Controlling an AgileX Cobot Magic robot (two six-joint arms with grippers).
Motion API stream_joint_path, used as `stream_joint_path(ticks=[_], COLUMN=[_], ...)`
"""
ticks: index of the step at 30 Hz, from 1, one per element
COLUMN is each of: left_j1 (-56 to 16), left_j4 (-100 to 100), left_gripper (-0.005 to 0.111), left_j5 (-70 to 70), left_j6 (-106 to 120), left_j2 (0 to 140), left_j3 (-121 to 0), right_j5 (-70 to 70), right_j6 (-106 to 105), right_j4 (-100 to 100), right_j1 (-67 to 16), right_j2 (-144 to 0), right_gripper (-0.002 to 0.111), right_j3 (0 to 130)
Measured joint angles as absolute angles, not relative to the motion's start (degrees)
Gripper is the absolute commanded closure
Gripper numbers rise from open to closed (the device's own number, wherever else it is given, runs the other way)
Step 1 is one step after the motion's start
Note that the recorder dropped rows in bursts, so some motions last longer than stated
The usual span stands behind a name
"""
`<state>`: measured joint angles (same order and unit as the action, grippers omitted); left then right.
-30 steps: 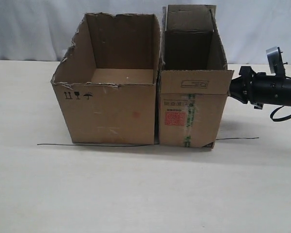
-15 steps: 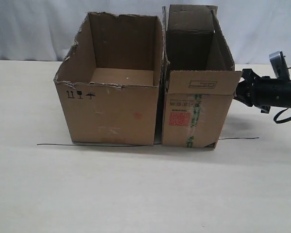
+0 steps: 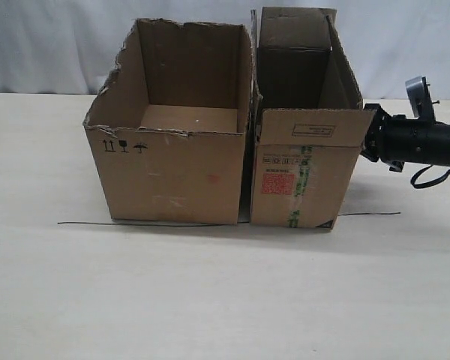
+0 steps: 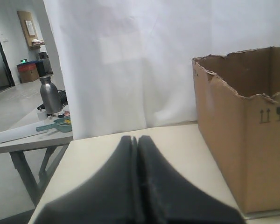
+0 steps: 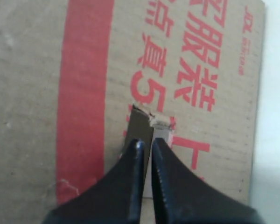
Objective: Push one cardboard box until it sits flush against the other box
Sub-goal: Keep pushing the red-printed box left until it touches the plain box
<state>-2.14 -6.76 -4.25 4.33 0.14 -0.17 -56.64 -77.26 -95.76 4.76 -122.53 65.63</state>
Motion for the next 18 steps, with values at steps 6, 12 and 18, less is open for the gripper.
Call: stream_joint_path(ticks=[6, 12, 18], left_j1=[-2.14, -2.14, -2.14], left_j4=[-6.76, -6.76, -6.76], left_gripper=[0.107, 0.107, 0.107], left_j5=[-4.25, -4.25, -4.25], left_j6=[4.33, 4.33, 4.33], left_j2=[0.14, 0.14, 0.14], left_j3=[-0.17, -0.17, -0.17], right_j5=[-56.05, -56.28, -56.36], right_j6=[-77.7, -77.84, -77.99], right_j4=[-96.29, -97.23, -97.47], right_j1=[4.65, 3.96, 3.86], right_j2=[-122.53, -122.53, -122.53], right_gripper=[0.103, 0.103, 0.103], right_j3=[65.63, 65.63, 65.63])
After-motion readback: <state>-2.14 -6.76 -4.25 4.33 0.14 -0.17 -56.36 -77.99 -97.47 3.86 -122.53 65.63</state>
